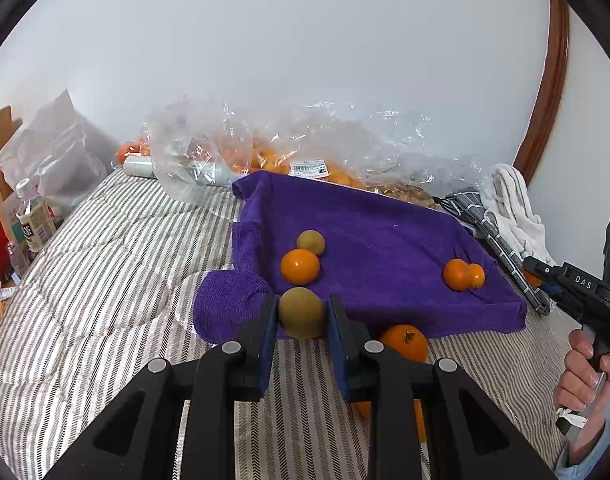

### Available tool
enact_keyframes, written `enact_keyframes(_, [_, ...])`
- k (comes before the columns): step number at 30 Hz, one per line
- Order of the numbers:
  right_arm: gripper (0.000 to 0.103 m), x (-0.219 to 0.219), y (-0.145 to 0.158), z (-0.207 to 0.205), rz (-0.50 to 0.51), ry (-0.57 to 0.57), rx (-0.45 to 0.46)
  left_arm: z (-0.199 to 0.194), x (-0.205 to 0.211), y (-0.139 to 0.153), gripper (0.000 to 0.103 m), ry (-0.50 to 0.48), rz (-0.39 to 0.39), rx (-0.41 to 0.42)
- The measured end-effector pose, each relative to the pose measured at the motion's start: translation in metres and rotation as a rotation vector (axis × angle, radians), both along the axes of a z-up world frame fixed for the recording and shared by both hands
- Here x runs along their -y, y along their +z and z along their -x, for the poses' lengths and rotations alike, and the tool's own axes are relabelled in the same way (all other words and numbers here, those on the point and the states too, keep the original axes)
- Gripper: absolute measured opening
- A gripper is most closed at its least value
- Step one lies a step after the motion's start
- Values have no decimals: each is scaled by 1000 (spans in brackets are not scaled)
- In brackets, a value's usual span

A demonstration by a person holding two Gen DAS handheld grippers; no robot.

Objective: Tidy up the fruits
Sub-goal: 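Lift both held fruits and carry them over the purple towel, then lower the orange beside the other oranges with the right tool while the left lowers its fruit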

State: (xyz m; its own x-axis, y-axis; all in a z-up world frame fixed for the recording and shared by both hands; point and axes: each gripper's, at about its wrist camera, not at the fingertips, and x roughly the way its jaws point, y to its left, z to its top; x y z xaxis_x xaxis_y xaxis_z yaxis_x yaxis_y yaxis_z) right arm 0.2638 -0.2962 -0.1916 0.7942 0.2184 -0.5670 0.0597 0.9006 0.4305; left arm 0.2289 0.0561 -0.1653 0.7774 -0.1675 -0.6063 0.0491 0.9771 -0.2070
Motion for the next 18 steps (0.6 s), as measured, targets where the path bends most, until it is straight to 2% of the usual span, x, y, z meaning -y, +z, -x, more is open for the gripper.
enact_keyframes(5, [32,-4,4,2,62,-24,23,0,5,6,23,-4,-25,24])
enact_keyframes(10, [32,-7,6,4,105,-41,37,-9,1,15,23,0,12,-5])
enact_keyframes(18, [32,-10,7,5,119,-47,52,-26,20,42,23,-17,-21,55])
